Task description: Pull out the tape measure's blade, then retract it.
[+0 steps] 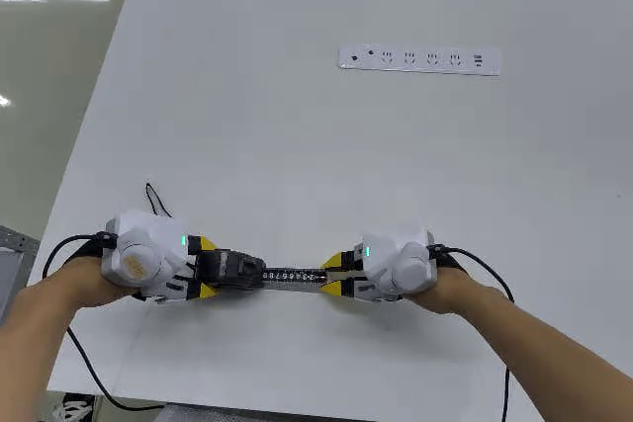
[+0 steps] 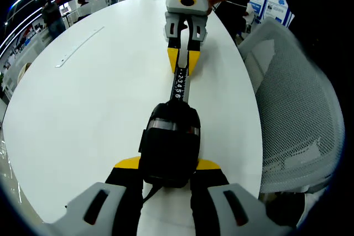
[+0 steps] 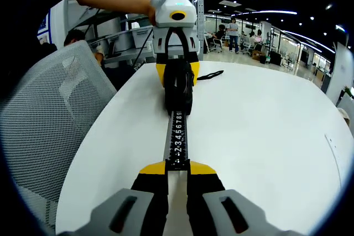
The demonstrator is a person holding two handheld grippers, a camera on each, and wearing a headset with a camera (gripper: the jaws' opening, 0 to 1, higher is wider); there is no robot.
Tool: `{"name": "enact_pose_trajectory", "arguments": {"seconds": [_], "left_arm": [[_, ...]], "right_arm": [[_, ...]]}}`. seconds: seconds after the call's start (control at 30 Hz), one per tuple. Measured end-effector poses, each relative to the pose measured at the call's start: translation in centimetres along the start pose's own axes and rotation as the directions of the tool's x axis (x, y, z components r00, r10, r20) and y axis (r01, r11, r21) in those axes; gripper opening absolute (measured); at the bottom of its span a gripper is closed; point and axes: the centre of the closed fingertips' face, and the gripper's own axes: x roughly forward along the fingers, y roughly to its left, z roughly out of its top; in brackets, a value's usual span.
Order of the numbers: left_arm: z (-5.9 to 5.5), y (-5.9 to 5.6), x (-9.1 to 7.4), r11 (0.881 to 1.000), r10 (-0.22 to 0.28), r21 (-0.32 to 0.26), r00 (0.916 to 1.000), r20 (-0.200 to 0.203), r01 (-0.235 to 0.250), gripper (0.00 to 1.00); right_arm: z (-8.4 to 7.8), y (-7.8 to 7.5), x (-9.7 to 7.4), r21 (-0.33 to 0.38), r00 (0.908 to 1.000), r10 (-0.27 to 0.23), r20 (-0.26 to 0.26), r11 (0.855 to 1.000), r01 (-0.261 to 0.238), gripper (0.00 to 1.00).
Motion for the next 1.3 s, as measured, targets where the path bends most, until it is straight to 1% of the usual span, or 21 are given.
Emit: {"name": "enact_pose_trajectory", "arguments": {"seconds": [0.27, 1.3], "left_arm": [[-0.2, 0.0, 0.1, 1.000, 0.000, 0.004, 1.0000, -0.005, 0.000, 0.28], [0.0, -0.2, 0.2, 1.000, -0.004, 0.001, 1.0000, -0.007, 0.004, 0.29]], "right_arm": [[-0.3, 0.0, -0.4, 0.003, 1.0000, -0.001, -0.003, 1.000, 0.001, 0.09], [-2.0, 0.1, -2.1, 0.017, 0.9999, -0.002, -0.015, 1.000, 0.002, 0.09]]}}
